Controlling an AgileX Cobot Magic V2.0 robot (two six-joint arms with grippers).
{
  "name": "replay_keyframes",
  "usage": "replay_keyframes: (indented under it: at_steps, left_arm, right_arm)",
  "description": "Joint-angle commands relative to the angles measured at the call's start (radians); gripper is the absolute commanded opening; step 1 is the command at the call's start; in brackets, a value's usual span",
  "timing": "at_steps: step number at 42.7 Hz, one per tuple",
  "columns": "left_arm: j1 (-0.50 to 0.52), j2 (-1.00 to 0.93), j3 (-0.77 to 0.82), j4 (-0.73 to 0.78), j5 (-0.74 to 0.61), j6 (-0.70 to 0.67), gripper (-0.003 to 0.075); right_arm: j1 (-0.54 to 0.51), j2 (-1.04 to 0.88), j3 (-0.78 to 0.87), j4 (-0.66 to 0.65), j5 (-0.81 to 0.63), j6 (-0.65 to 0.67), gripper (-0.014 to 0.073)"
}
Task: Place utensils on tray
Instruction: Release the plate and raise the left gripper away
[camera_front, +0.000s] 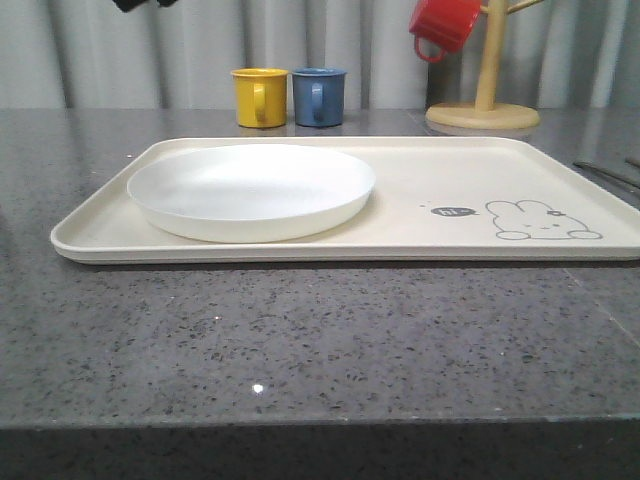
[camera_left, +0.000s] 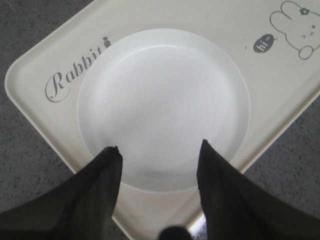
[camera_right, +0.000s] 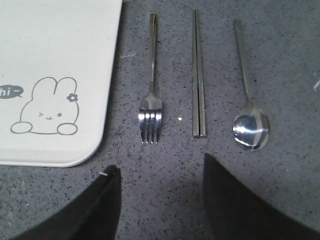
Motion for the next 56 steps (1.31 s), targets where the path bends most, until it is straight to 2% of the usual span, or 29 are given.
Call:
replay_keyframes:
  at_steps: [1,6,13,19,35,56]
  left_arm:
    - [-0.083,-0.143,0.058,0.104,-0.079,-0.108,0.0350]
    - [-0.141,-0.265,0.181,0.124,-0.132,-0.158,0.0347]
    - [-0.148,-0.412,0.339,0.106,-0.167,-0.178,0.0347]
    - [-0.148,-0.482,0.404,0.106,-0.167,-0.178,0.0347]
    - [-0.148,-0.493,0.417,0.106,-0.175,-0.178,0.0347]
    - [-0.148,-0.493,0.417,0.106,-0.175,-0.178,0.0347]
  right_arm:
    - [-0.002,0.004,-0.032,-0.006,-0.057,-0.005,0.0404]
    - [-0.002,0.004,-0.032,-0.005,-0.058,-0.005,0.0404]
    - [-0.002,0.004,-0.032,-0.005,-0.058,-0.005,0.0404]
    - [-0.002,0.049,-0.075,-0.003,-0.022,-0.007,0.0402]
    - [-0.002,0.410,-0.344,0.022,0.232,-0.025,0.0402]
    - [-0.002,0.828,-0.625,0.078,0.277,-0.025,0.0402]
